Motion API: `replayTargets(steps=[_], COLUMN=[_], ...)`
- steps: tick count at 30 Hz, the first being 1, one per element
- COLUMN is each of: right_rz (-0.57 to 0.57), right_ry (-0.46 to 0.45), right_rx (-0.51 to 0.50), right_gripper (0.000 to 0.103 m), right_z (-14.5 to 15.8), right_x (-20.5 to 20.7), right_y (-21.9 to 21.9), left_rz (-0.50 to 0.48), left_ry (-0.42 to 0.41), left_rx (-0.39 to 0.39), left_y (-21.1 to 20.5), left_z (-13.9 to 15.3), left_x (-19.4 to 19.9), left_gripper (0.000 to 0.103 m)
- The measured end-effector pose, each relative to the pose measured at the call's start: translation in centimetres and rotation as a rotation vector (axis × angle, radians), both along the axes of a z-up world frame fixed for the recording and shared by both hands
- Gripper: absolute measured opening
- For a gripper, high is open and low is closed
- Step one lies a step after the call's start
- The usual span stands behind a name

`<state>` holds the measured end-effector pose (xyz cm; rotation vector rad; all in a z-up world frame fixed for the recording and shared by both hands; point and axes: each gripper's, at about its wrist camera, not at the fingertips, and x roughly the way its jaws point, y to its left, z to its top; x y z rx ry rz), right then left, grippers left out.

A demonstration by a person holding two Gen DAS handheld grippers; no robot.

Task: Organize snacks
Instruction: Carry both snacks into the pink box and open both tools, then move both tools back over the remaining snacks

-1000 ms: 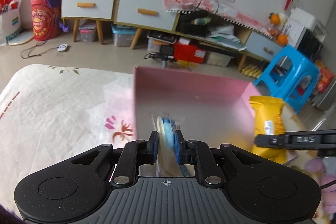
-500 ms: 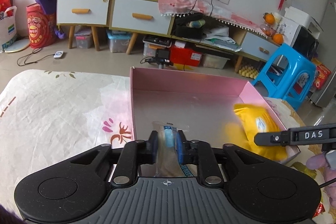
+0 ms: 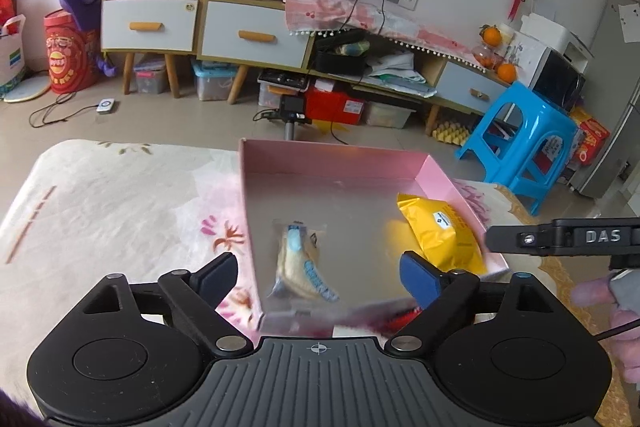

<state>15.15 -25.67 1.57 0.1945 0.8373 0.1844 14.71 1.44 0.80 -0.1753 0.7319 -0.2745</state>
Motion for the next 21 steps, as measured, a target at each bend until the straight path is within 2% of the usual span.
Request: replayTargets(steps=[5,9,12,18,21], right_rz=[-0.009,-0.001,0.030,0.075,0.099], right_ry=[-0.013,-0.023,-0.032,-0.196,-0.194], right_rx=[-0.017,-0.008,0.004,-0.109,-0.145], right_gripper=[0.085,0.091,0.091,0.095,0.095], right_z=[2.1,3.0,2.8,2.2,0.6], right_x=[-2.7,-5.2,-7.0,-11.2,-12.1], right_y=[0.4,1.2,2.1,3.9,4.2], left_rz=[0.043,0.066,0.071,0.045,0.039], left_ry=[0.018,0.051,0.065,0.100,0.089], left_rx=[0.009,0.038,0.049,0.032,0.059], left_y=[1.9,3.2,4.0,6.1,7.1], left_z=[1.5,1.5,0.6,-1.3,-2.2], left_x=[-2.6,-5.0,-6.7,-9.2,-10.2], left_gripper=[0.098,0.101,0.101,0.101,0.101])
